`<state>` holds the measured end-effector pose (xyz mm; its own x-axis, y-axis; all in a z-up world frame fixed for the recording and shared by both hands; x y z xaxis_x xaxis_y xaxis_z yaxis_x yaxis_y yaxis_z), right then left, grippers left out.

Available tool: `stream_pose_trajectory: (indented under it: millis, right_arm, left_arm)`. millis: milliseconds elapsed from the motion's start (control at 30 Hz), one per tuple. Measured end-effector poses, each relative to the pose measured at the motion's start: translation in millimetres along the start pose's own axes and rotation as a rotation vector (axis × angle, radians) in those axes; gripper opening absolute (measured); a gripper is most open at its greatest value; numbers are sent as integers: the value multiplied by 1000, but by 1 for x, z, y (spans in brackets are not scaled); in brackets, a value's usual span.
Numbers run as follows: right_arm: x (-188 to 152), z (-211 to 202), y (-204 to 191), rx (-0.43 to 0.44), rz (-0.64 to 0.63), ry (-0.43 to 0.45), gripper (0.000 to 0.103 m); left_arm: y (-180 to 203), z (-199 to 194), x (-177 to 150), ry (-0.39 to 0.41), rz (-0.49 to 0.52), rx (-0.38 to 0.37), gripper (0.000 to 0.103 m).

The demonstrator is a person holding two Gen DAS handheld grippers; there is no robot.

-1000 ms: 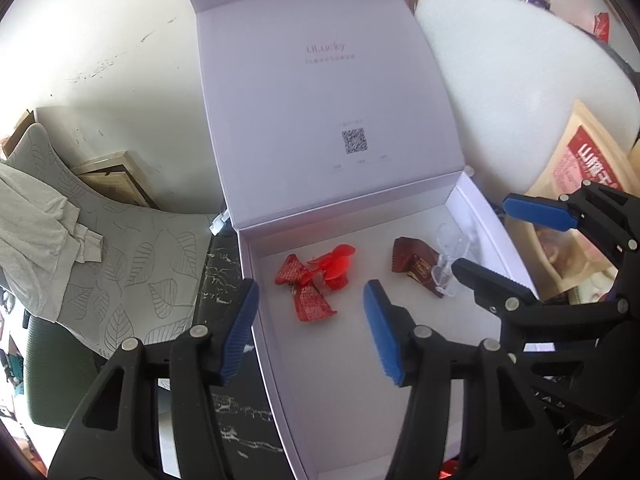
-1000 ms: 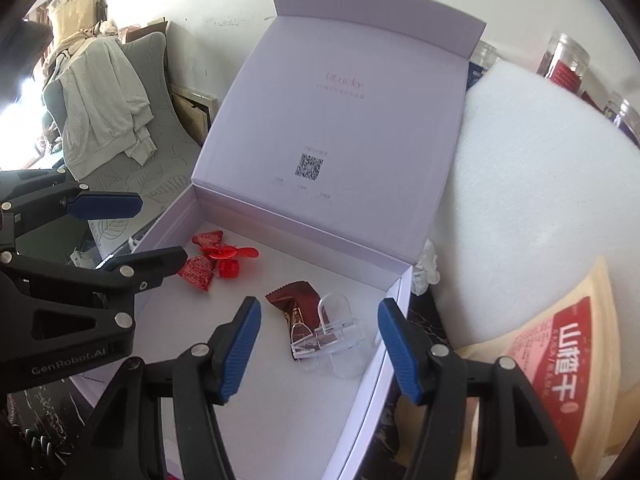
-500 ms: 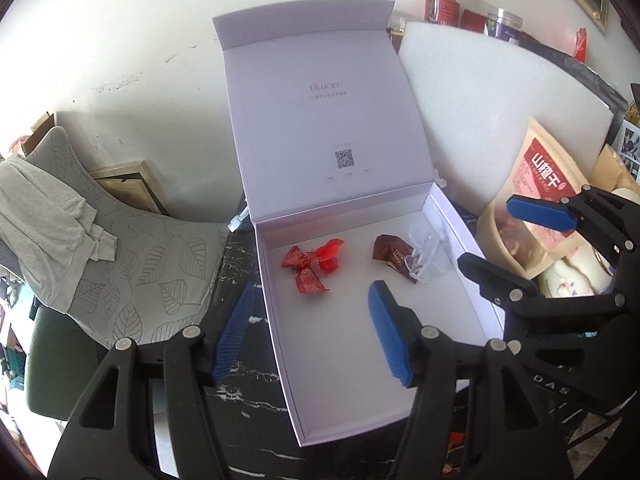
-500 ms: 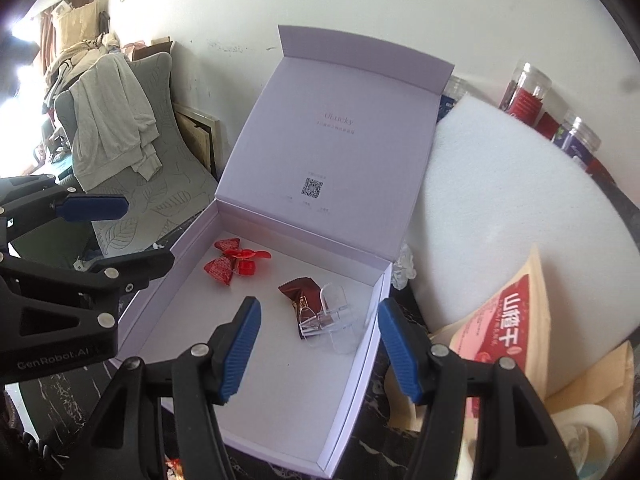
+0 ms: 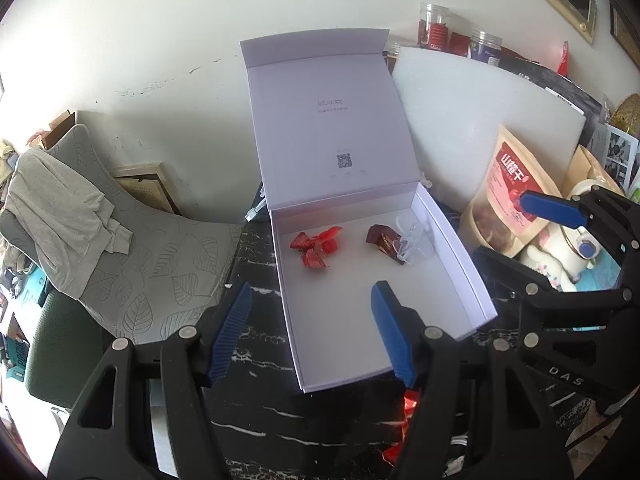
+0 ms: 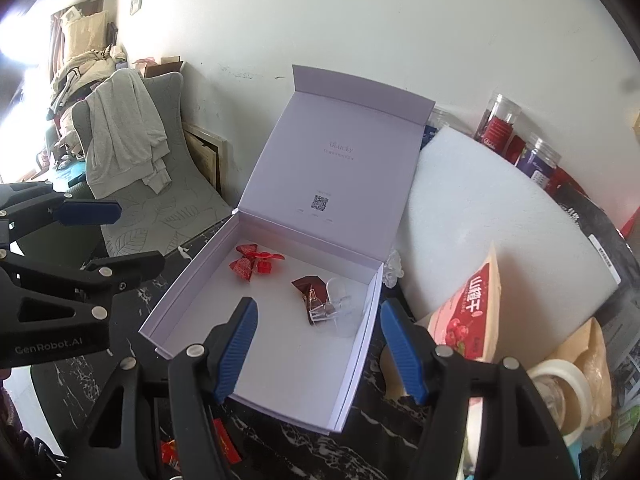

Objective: Organize objects
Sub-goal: 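Withdraw both tools from the box toward the candies on the table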

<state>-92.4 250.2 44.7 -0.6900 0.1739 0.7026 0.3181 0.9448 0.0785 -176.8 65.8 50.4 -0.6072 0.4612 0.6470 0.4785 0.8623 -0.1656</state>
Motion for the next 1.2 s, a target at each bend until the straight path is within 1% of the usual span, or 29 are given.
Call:
stream_pose_trajectory:
  millis: [233,433,600,833,967,1200]
  right_arm:
    - [-16,-22,-14,-24,-25,20,65]
    - [-32,-34,-18,-47,-27,22,66]
    - [-49,-40,-20,-53,-14,16,66]
    - [-69,-46,-29,-30,-10,11,66]
    - [-79,-47,-35,-13,-4,5,66]
    - [-100,-46,-46,22,0,-18,66]
  left_arm:
    - [7,-20,-20,5,10,-4,64]
    - [10,-27,-37,1,5,-17,64]
    - [6,-30,-53,-6,-7,4,65]
    - [2,-37,-77,-19,-42,-31,65]
    - [3,-39,-90,-24,-42,-22,65]
    - [8,-41,-109,-40,-33,-27,65]
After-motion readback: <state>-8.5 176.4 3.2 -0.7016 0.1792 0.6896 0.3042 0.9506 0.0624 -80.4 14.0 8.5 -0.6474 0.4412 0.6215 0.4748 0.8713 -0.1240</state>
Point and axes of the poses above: each gripper's, at about its wrist camera, not at the fingertips, and z roughly the way its jaws point, y to its right, x to its top, the point moved 6 cm from there along z, roughly the way its jaws point, and after that the axes turned 8 degrees about x, right-handed, at the moved point
